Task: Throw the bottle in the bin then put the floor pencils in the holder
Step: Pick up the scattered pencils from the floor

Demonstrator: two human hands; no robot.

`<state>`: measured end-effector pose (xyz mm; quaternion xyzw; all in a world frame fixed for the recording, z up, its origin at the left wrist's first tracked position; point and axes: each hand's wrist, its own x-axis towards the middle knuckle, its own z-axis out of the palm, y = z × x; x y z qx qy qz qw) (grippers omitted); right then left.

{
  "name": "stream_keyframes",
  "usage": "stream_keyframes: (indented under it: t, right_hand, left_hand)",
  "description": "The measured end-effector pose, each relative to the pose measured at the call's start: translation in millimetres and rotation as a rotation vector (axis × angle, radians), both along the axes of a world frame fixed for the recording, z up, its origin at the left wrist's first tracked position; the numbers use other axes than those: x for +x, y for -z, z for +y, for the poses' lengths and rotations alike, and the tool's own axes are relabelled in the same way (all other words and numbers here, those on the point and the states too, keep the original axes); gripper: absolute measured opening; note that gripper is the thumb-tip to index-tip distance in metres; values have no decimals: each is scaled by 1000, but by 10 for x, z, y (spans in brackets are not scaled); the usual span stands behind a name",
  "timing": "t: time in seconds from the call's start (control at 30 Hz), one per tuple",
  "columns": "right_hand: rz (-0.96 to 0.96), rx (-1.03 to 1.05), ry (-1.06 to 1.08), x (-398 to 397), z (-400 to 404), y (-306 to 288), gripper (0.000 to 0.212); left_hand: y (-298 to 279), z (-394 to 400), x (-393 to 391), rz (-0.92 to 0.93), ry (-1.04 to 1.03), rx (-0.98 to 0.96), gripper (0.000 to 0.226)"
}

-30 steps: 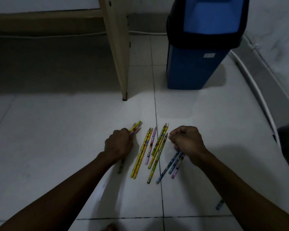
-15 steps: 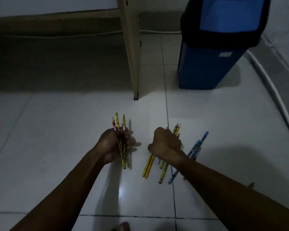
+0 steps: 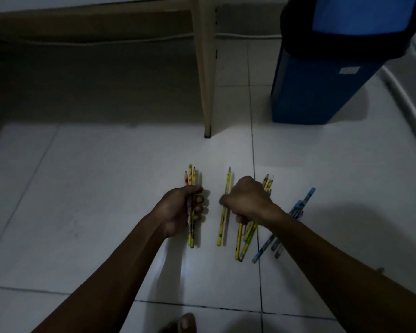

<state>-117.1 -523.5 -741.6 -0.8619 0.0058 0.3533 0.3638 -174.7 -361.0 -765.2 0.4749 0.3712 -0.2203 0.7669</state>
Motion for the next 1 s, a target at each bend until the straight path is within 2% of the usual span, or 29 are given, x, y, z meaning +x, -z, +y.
stream_keyframes:
  t: [0.13,0.23,0.37,0.43,0.57,0.6,0.77,1.0]
  right_hand:
    - [74,213,-43,-91,52,-165,28]
    - [64,267,-52,-130,50,-141,29]
    - [89,310,14,-157,-69,-120,26]
    - [74,245,44,-136,-159,-90,31]
    - [-158,-184,-22,-72,-285,105,37]
    - [-173,-239,-45,-85,-282,118,40]
    - [-235,-392,-165,-187,-214,96,47]
    - [-285,-479,-233,-220,-165,102,44]
  left_hand:
    - [27,-111,19,-105,81,-53,28]
    - [-11,-219,19,-218,216,-45,35]
    - [-17,-290,32,-174,191,50,37]
    - [17,-253,43,-92,92,75,34]
    - [57,-184,47,3,-133,37,29]
    - [68,-172,45,8,-169,40,29]
    - [94,-190,40,13,-190,46,21]
    - [104,-207,42,3,-182,27,22]
